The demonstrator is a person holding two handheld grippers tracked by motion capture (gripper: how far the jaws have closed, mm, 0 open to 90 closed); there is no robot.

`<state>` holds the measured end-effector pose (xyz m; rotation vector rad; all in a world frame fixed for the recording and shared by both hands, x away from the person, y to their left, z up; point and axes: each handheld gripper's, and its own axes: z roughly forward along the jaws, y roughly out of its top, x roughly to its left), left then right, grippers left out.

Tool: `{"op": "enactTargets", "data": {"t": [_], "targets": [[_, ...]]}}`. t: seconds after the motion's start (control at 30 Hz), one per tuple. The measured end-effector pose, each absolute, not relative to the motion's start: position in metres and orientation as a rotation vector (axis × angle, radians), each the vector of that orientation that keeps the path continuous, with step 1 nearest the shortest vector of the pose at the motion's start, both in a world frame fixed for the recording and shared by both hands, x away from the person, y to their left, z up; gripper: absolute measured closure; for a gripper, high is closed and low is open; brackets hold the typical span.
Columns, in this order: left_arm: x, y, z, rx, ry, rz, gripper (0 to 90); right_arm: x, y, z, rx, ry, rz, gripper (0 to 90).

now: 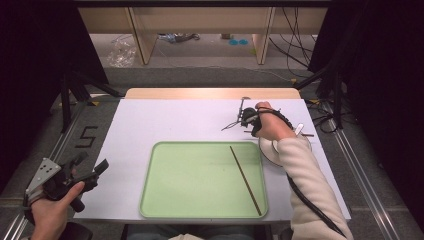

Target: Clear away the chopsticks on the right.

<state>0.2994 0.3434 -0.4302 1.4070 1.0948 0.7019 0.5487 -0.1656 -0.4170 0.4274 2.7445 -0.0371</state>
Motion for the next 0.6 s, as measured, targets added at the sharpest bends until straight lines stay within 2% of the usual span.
{"op": "enactTargets", "data": {"t": [0.37,0.6], "targets": [[0.3,0.344,-0.431,1.412,1.088,0.7,16.7,0.556,-0.162,-0.436,0.357,2.75,-0.083,69.6],[0.3,0.343,-0.431,1.411,1.088,0.699,16.7,0.559,-0.163,-0.441,0.358,2.739,-0.107,79.8]]}}
